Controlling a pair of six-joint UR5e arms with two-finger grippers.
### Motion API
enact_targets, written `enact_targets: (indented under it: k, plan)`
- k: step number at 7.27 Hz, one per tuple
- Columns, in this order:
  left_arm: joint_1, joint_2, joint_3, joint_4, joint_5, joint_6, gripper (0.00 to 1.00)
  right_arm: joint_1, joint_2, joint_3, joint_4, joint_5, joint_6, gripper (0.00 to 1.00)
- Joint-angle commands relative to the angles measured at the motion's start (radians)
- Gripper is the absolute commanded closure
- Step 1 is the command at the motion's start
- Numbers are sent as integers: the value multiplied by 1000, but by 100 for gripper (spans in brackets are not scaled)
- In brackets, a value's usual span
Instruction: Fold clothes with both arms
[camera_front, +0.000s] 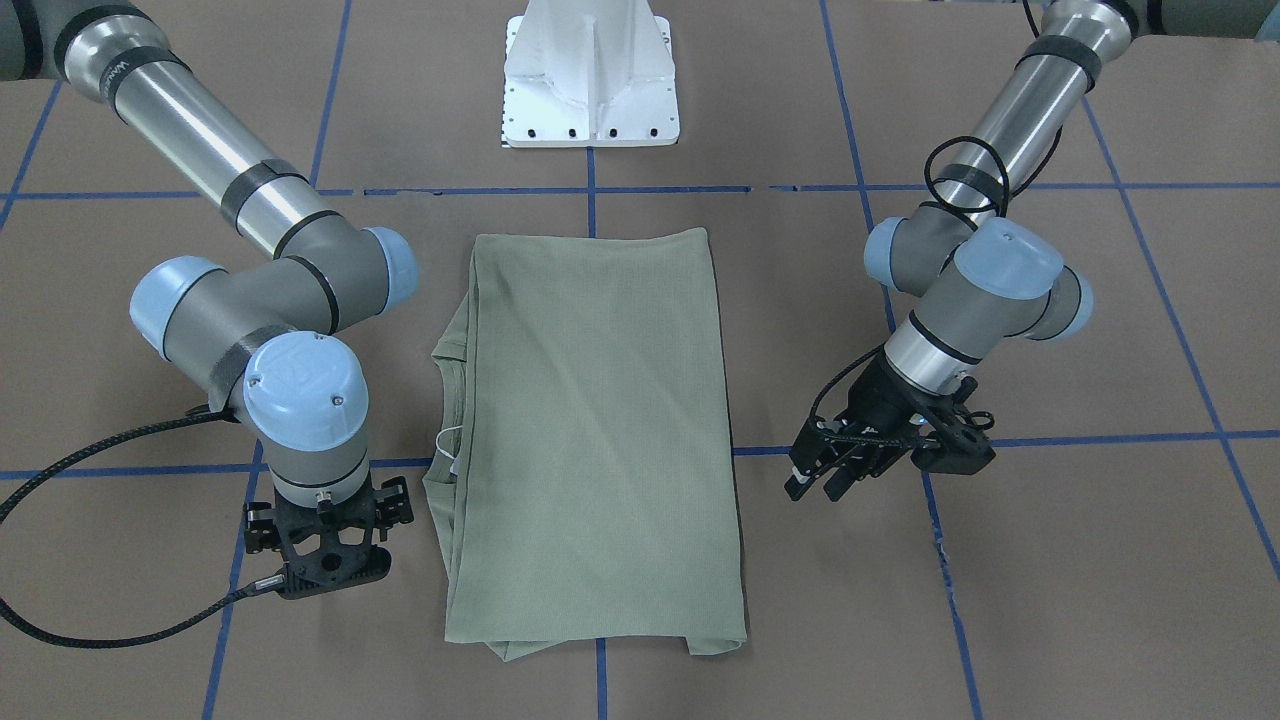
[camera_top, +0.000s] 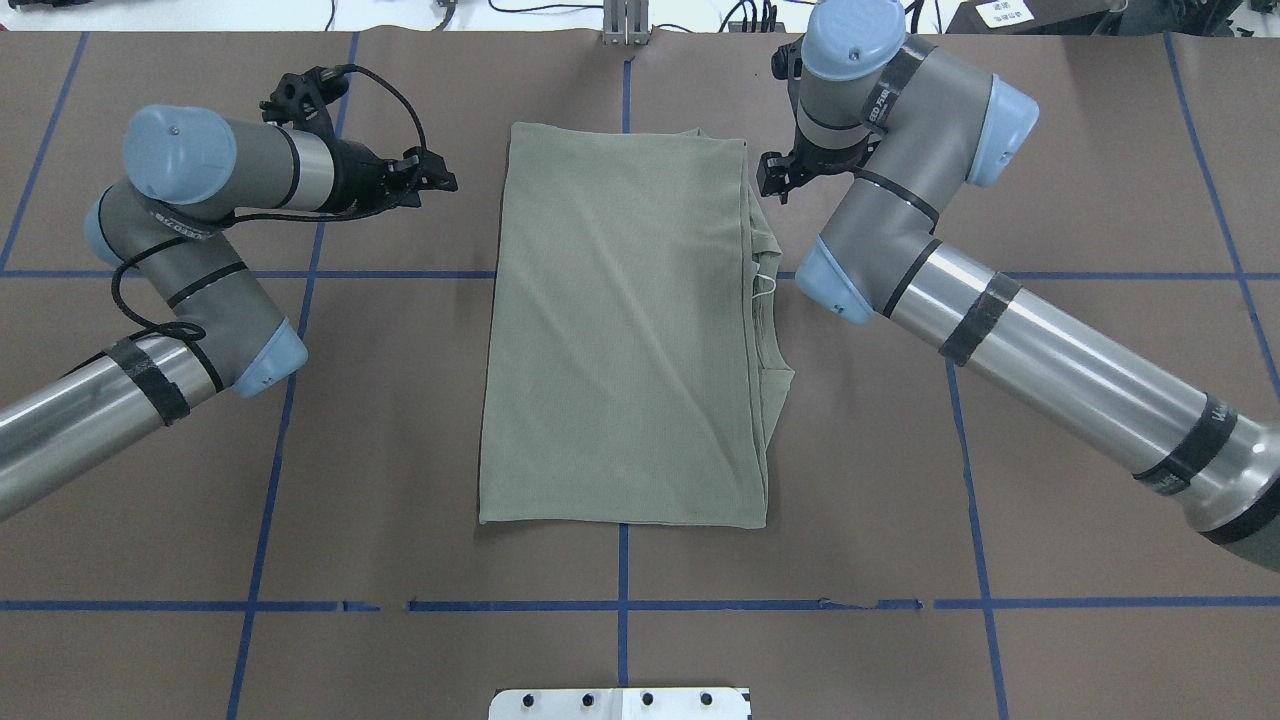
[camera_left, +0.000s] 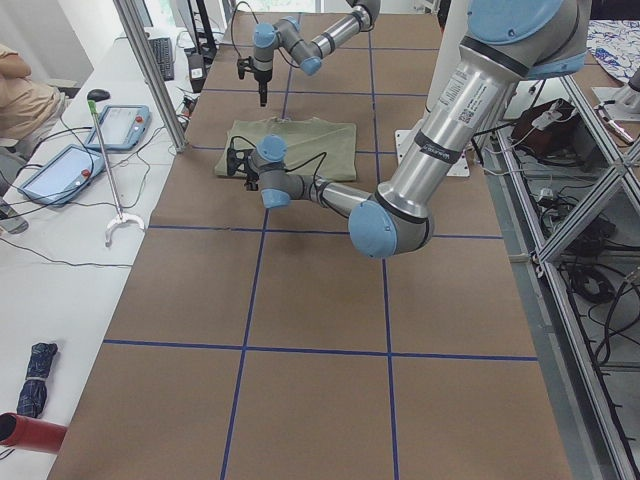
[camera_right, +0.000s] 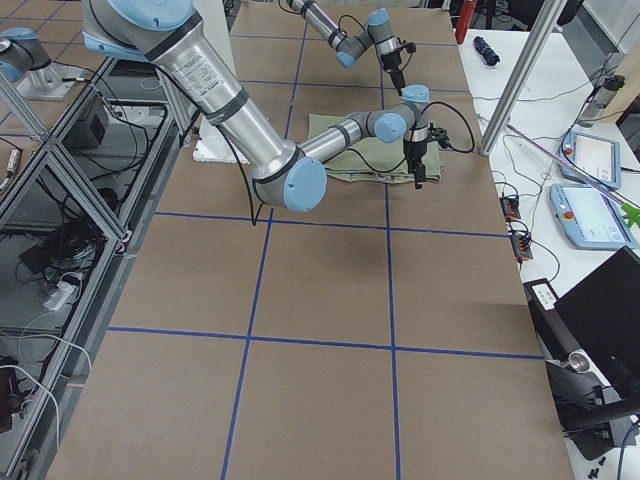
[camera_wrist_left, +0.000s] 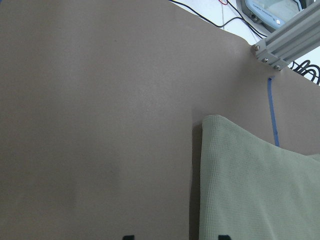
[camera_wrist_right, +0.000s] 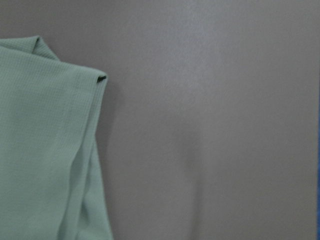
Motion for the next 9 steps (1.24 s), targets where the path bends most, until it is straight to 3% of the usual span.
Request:
enact_targets:
  k: [1, 3, 5, 6, 9]
  plan:
    - [-16, 19, -23, 0, -33, 2, 36, -135, -107, 248, 0, -90, 419, 0]
    - [-21, 29, -23, -3, -35, 2, 36, -281, -211, 438, -6, -185, 753, 1]
    - [-25, 30, -25, -6, -35, 2, 36, -395, -234, 519, -93, -262, 926, 3]
    - [-25, 30, -25, -5, -35, 2, 36, -442, -236, 552, -144, -267, 1003, 4]
    - [-25, 41, -26, -9, -33, 2, 36, -506, -258, 559, -135, -273, 1128, 8]
